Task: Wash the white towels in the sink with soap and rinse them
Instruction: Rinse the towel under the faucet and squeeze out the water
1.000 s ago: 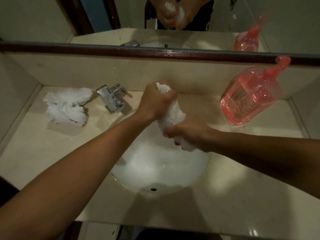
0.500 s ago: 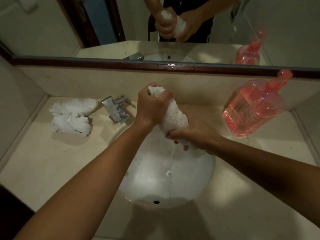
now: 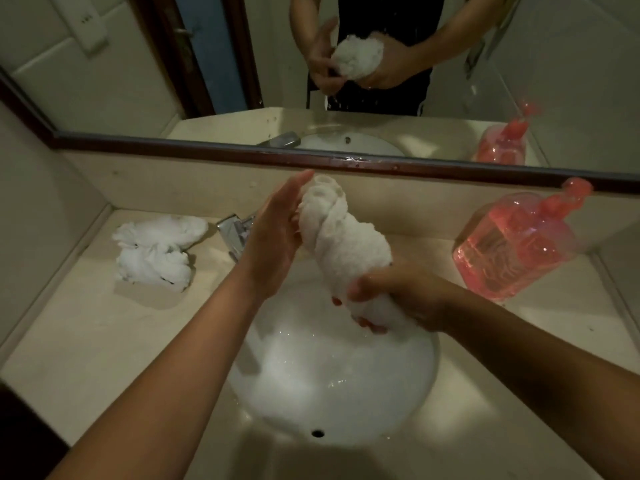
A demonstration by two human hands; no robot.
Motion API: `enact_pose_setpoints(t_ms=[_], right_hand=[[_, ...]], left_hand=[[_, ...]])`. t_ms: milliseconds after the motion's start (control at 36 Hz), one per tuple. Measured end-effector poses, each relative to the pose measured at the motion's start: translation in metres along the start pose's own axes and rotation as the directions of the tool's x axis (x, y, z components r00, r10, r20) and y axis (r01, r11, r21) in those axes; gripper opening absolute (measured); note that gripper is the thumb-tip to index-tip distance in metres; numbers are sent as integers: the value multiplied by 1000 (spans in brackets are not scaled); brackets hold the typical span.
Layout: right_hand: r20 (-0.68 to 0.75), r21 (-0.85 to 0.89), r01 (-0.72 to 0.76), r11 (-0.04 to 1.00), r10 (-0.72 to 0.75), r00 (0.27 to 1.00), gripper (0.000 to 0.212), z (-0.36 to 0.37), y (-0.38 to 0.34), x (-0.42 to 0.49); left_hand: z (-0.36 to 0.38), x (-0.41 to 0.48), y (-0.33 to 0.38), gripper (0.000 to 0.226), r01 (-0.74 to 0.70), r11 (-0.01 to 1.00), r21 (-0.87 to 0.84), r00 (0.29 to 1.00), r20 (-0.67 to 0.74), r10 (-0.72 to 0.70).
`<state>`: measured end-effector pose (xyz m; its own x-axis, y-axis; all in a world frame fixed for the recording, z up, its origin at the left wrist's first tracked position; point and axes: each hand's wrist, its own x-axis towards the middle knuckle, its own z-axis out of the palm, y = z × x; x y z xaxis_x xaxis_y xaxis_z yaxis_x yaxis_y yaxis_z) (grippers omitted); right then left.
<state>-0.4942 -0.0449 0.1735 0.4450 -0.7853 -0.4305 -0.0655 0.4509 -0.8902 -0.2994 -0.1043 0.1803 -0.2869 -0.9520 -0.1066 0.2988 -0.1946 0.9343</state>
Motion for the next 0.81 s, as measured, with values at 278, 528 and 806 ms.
enact_pose_setpoints(t_ms=[278, 528, 806], right_hand=[[580, 489, -196, 850, -149, 801, 72, 15, 8, 16], [459, 265, -170, 949, 31, 888, 96, 4, -23, -12], [0, -139, -279, 950, 282, 959, 49, 20, -41, -9]], left_hand=[[-6, 16, 6, 38, 60, 915, -398, 886, 444, 135], [1, 16, 17, 25, 112, 908, -404, 933, 357, 44], [10, 20, 14, 8, 76, 994, 75, 996, 42, -80]])
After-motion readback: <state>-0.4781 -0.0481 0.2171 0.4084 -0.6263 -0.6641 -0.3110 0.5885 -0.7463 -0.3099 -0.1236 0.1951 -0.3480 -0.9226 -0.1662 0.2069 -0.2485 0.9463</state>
